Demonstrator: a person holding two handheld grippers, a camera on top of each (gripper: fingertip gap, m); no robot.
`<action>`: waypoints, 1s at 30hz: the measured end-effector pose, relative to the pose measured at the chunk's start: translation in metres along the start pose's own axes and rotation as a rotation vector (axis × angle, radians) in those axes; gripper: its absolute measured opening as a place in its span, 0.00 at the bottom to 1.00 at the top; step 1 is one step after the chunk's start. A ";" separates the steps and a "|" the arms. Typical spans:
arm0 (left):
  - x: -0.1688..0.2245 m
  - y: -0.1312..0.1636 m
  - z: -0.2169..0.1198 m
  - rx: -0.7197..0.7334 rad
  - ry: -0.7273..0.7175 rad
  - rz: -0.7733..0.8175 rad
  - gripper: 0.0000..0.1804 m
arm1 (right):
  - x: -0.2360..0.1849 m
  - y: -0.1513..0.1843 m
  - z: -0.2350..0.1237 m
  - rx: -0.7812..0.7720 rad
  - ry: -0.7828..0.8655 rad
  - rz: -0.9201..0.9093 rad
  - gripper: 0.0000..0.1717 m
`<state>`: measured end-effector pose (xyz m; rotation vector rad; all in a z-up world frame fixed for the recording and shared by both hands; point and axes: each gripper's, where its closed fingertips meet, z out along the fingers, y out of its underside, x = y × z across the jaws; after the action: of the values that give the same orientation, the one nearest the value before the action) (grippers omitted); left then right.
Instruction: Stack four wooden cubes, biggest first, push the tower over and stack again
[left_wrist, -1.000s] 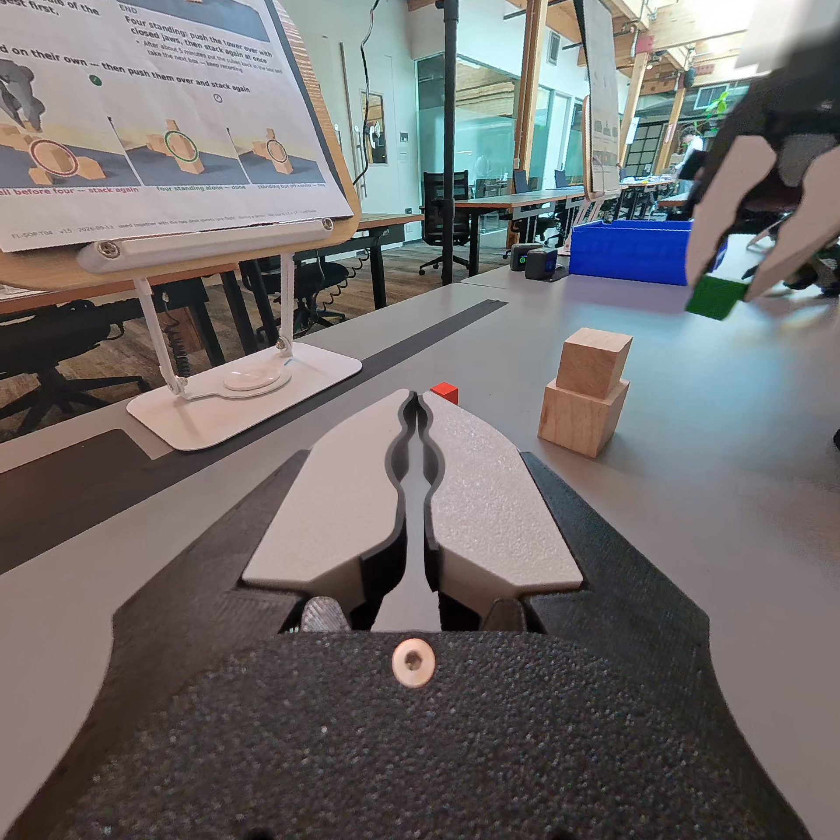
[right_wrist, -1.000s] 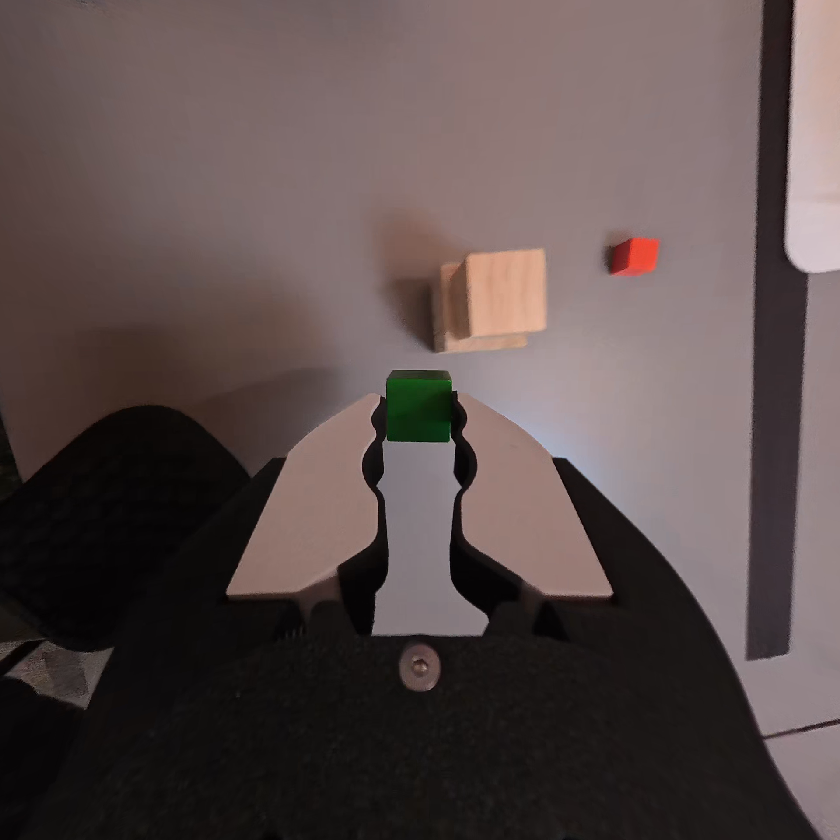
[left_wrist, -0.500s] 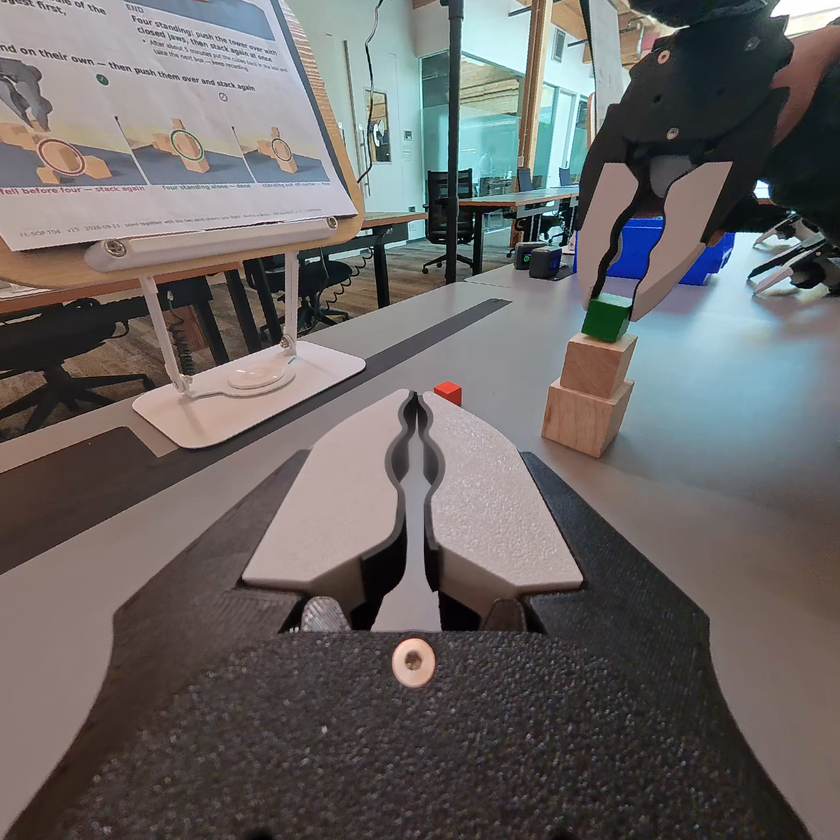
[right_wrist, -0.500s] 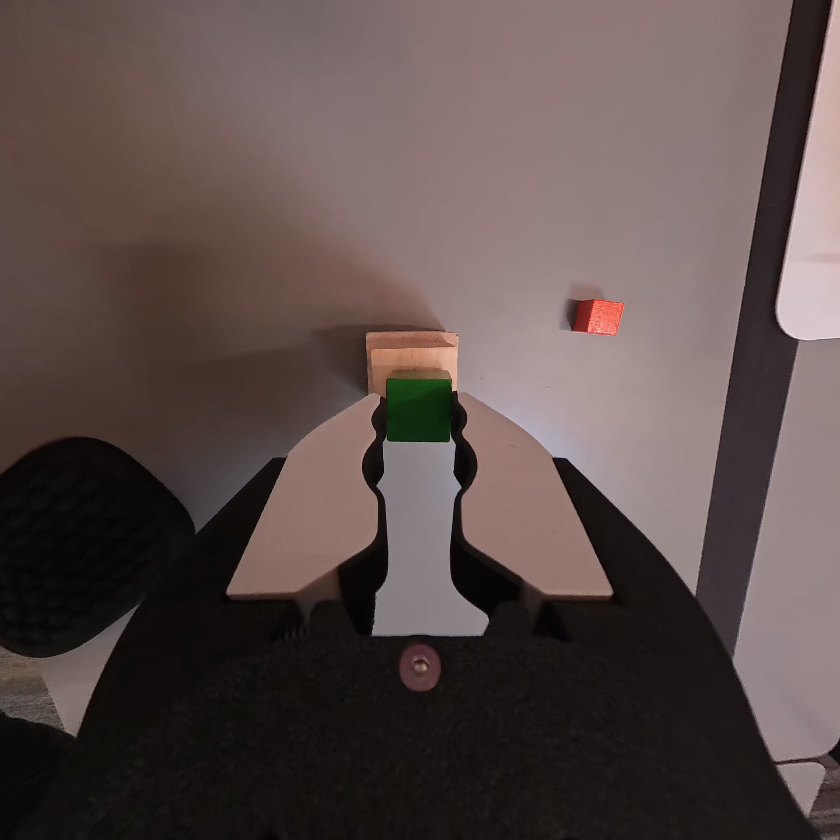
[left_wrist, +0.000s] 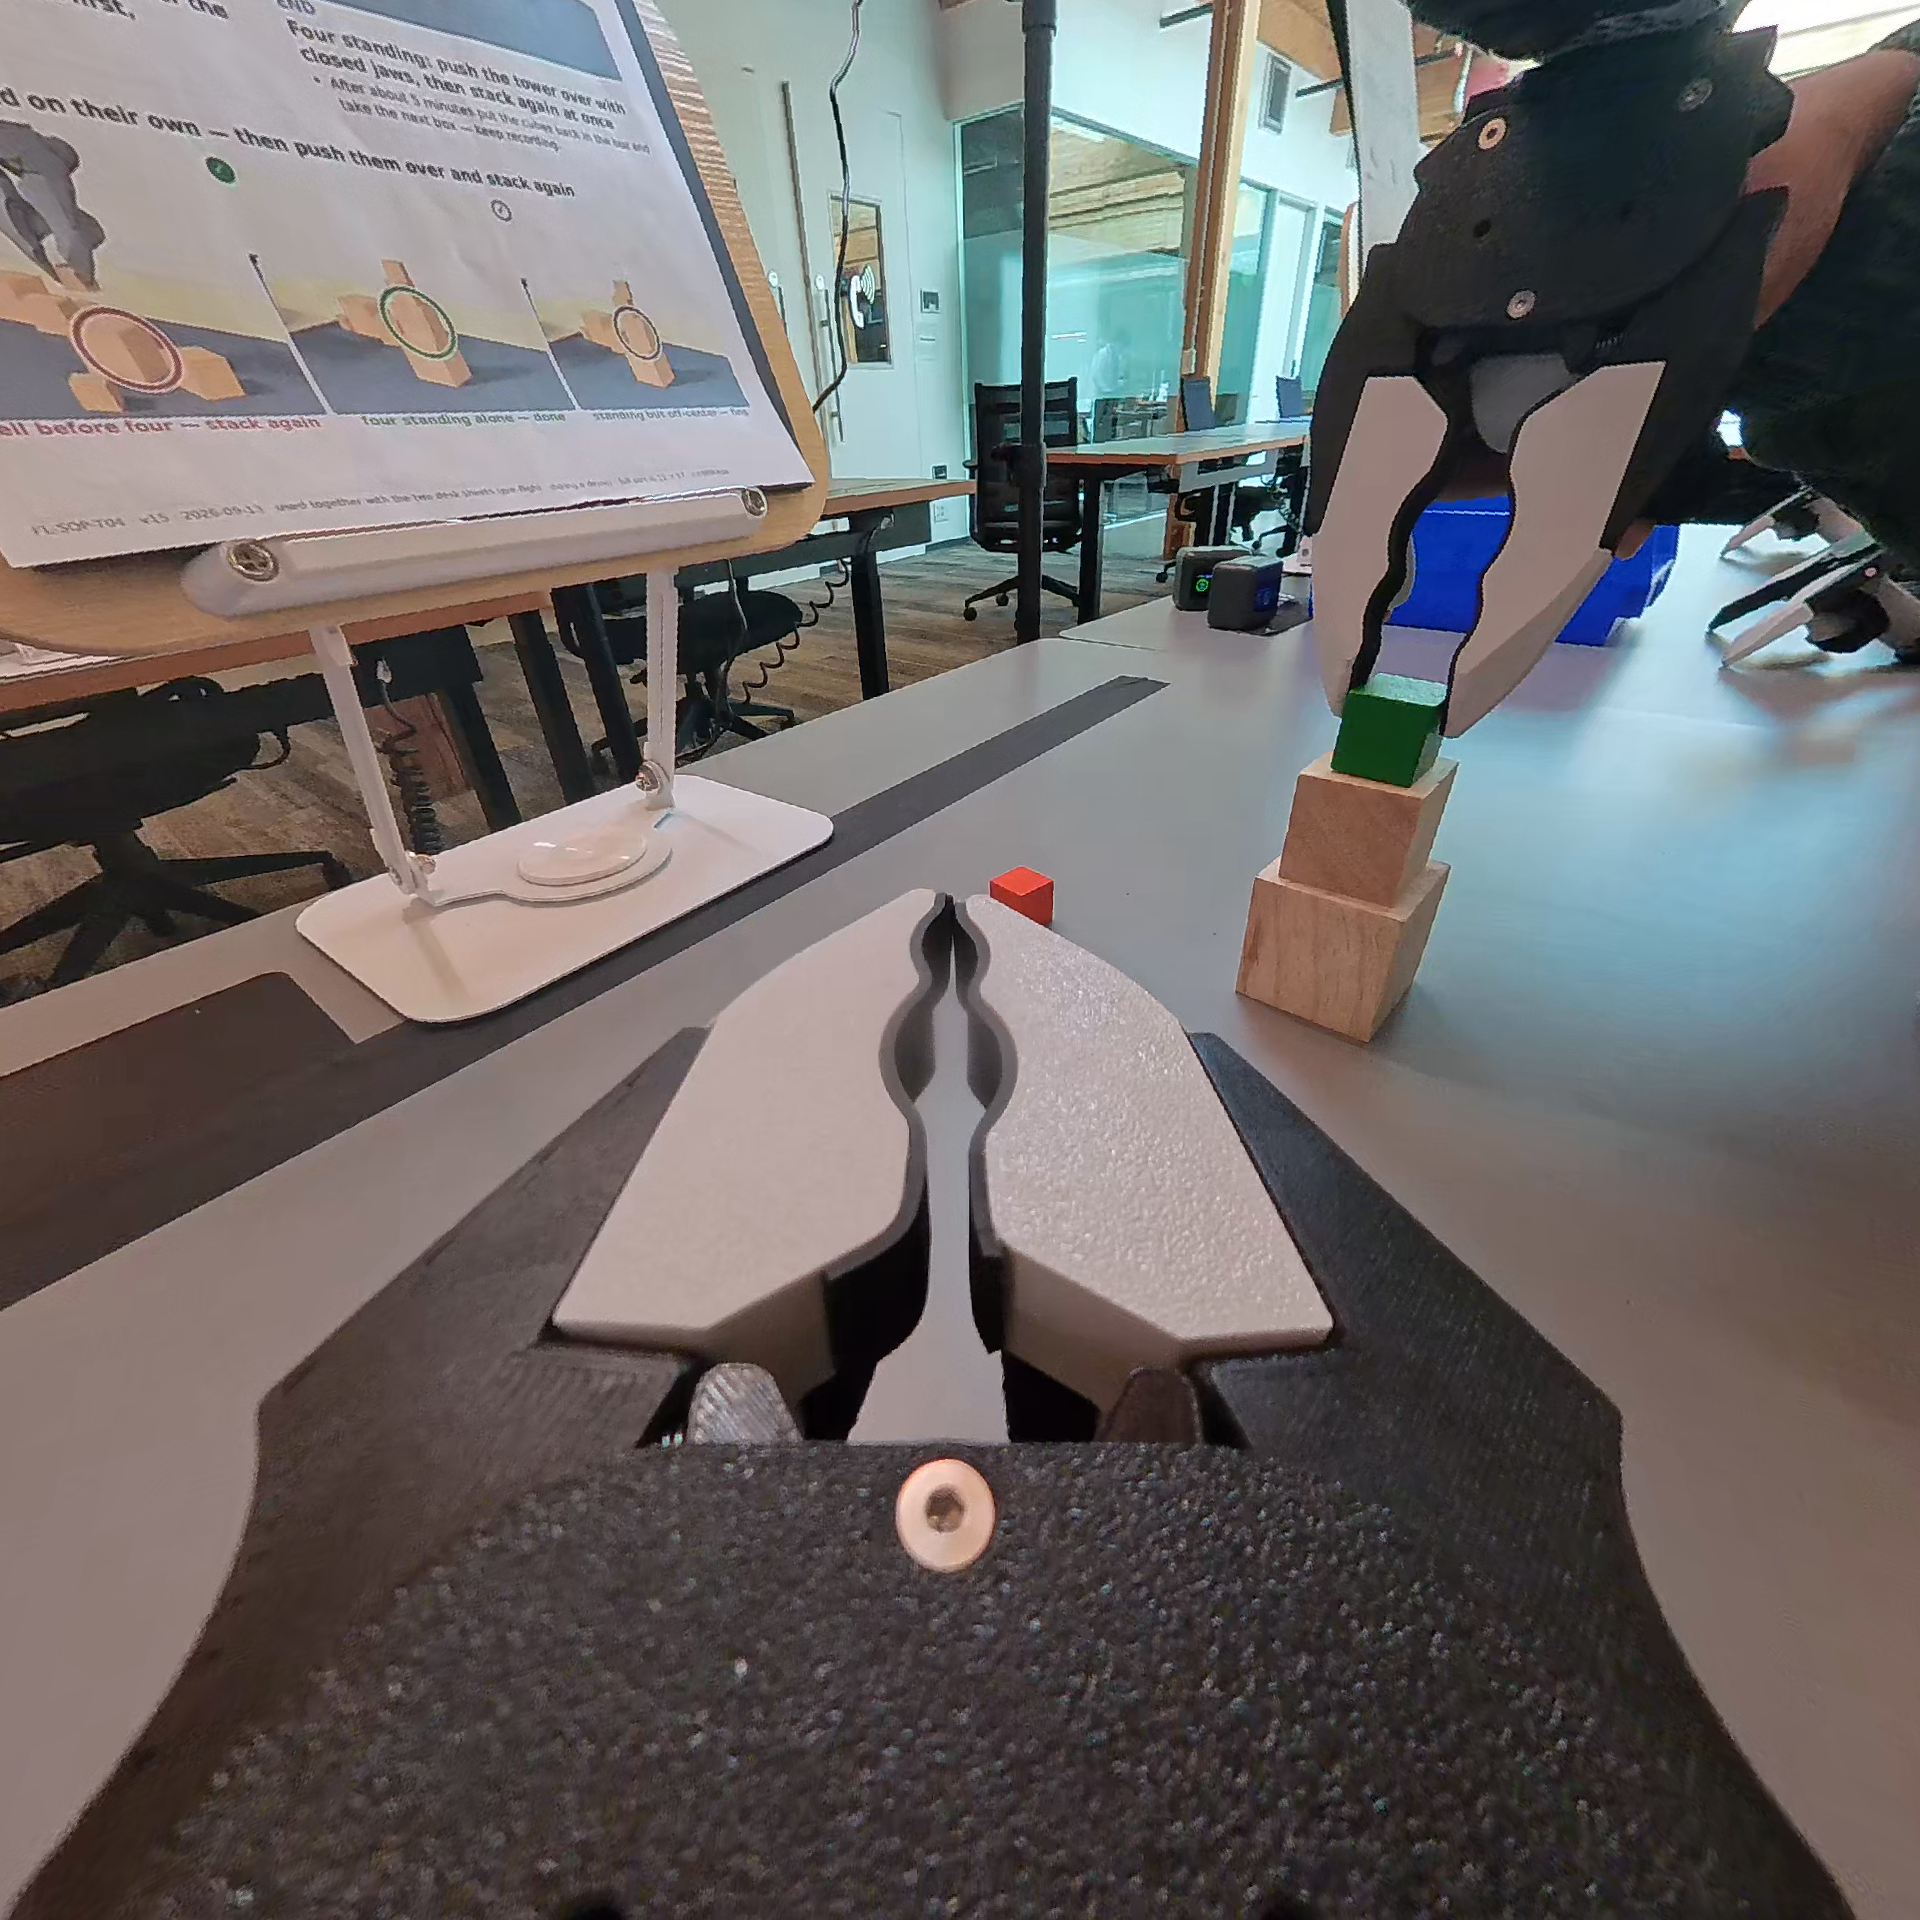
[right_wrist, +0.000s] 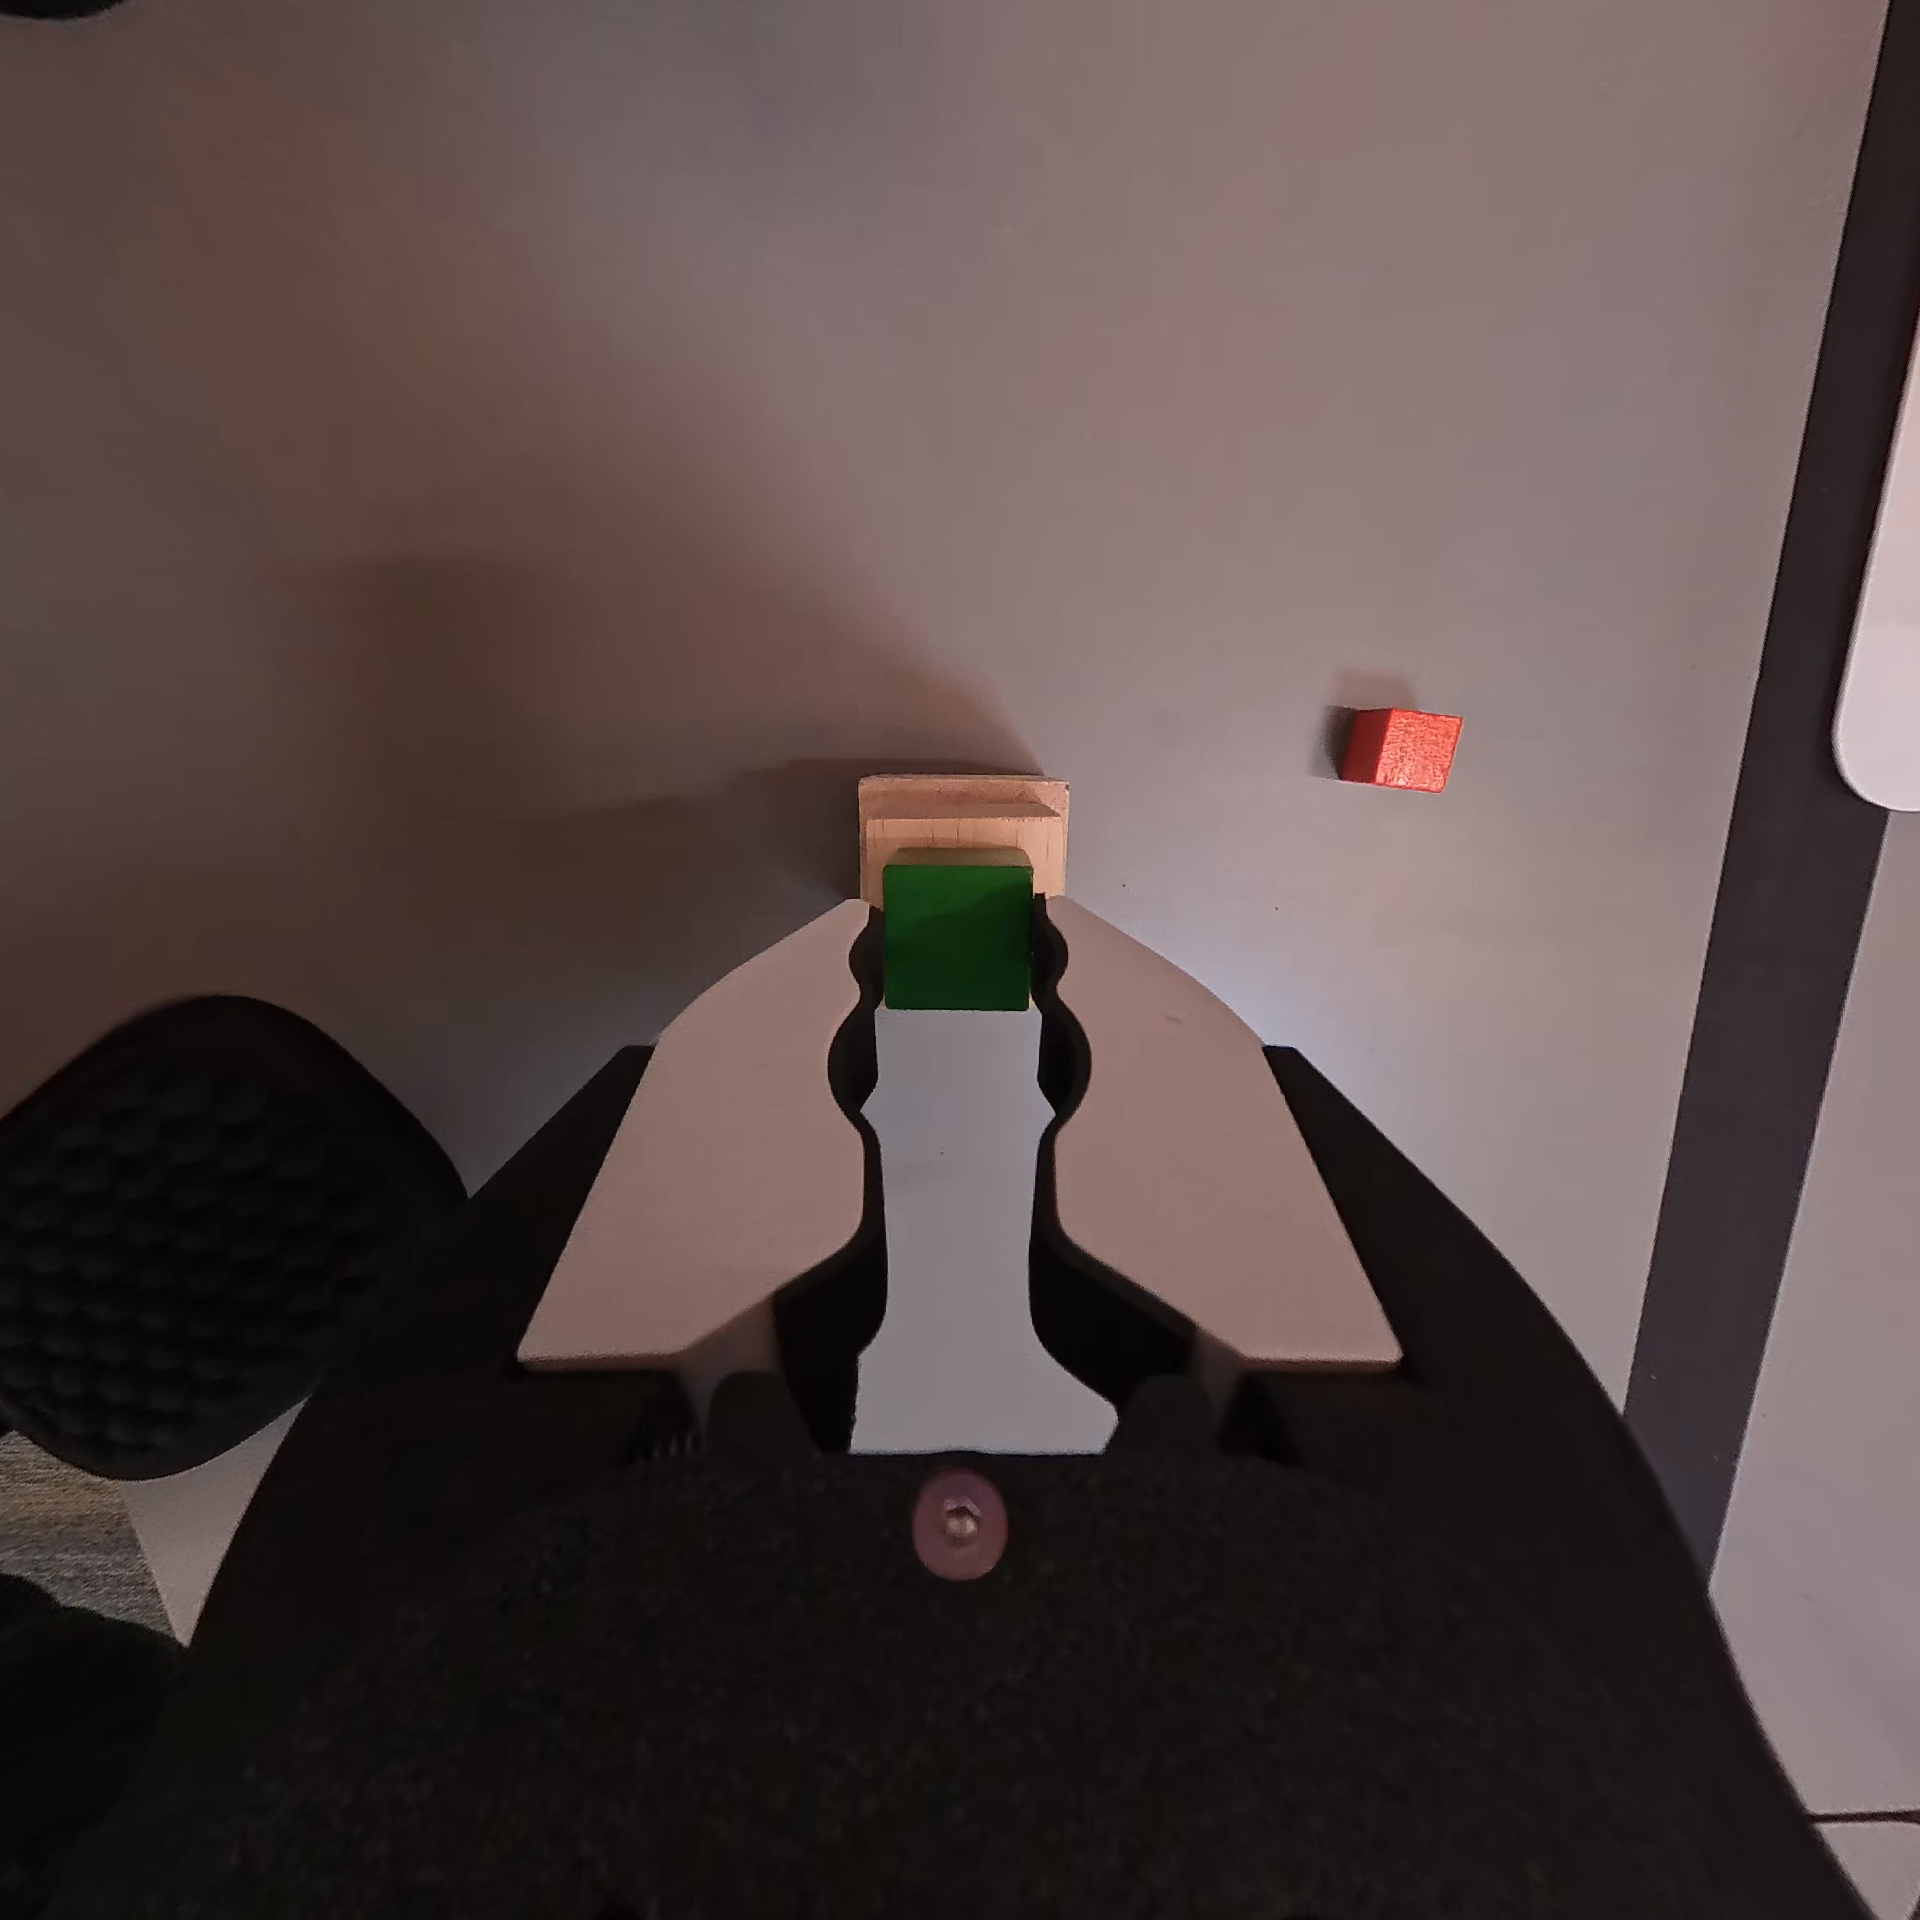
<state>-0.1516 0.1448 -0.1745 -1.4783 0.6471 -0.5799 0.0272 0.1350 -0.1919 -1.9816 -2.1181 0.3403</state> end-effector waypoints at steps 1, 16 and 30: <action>0.000 0.000 0.000 0.000 0.000 0.000 0.00 | 0.000 0.000 0.000 0.000 -0.004 0.001 0.16; -0.001 0.001 0.001 -0.004 -0.004 0.001 0.00 | 0.075 -0.020 -0.009 0.253 0.147 0.104 0.25; -0.006 0.006 0.001 -0.017 -0.008 -0.015 0.00 | 0.126 0.001 0.098 0.122 0.113 0.156 0.12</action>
<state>-0.1556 0.1494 -0.1804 -1.5013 0.6364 -0.5811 -0.0108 0.2591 -0.2844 -2.0486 -1.8357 0.3658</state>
